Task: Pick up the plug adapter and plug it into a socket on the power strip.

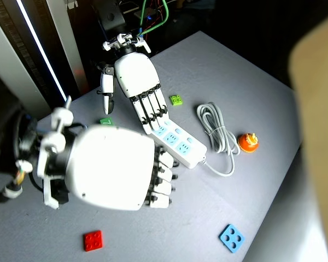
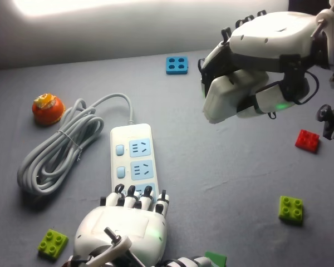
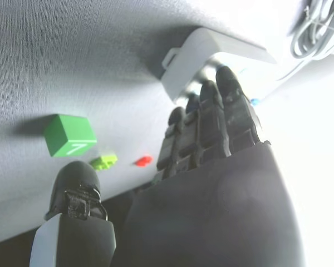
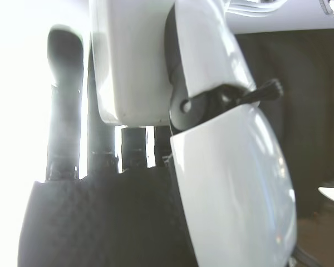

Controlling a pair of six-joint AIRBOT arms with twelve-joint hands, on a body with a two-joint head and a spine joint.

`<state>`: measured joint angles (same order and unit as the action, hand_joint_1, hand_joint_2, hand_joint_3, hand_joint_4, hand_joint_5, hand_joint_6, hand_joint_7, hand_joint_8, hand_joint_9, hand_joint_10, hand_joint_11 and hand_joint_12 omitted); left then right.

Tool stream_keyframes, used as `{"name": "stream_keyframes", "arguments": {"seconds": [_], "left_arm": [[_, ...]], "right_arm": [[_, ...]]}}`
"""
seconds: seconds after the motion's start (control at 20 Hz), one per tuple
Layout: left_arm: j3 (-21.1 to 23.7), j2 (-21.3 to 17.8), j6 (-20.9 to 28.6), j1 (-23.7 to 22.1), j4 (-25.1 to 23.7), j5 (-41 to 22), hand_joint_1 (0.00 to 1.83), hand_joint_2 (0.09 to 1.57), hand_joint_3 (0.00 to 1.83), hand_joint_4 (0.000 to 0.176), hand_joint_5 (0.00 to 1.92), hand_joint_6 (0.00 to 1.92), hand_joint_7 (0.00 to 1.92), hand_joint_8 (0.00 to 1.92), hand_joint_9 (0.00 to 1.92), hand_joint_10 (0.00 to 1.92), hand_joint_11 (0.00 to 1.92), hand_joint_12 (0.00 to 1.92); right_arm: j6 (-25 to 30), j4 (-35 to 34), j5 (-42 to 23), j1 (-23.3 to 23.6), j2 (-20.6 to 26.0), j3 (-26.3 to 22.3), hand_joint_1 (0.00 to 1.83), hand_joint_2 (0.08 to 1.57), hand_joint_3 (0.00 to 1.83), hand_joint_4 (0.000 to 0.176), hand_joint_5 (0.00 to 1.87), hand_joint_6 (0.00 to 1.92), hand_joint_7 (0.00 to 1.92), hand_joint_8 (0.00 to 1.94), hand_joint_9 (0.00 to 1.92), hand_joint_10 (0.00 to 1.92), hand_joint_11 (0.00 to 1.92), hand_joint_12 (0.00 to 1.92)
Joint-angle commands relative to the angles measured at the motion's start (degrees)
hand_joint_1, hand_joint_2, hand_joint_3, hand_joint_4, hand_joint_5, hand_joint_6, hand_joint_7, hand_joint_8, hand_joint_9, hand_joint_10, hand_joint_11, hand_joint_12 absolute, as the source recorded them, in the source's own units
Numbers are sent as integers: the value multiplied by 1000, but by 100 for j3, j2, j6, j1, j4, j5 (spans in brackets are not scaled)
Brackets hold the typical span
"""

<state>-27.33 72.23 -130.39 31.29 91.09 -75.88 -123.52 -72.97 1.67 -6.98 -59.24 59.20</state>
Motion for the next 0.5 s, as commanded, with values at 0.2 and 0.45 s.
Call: {"name": "stream_keyframes", "arguments": {"seconds": [0.2, 0.45], "left_arm": [[-4, -34, 7, 53, -211, -165, 51, 1202, 0, 0, 69, 3, 98, 2, 119, 3, 0, 451], [35, -39, 7, 24, -211, -163, 33, 1206, 1, 0, 49, 1, 81, 2, 106, 3, 0, 429]], "right_arm": [[-236, -32, -721, 140, 114, -375, 1350, 1204, 1, 0, 809, 977, 827, 1319, 699, 1578, 640, 1620], [-407, 346, -1221, -73, -265, -377, 1350, 1205, 1, 0, 816, 965, 823, 1338, 687, 1582, 651, 1622]]}}
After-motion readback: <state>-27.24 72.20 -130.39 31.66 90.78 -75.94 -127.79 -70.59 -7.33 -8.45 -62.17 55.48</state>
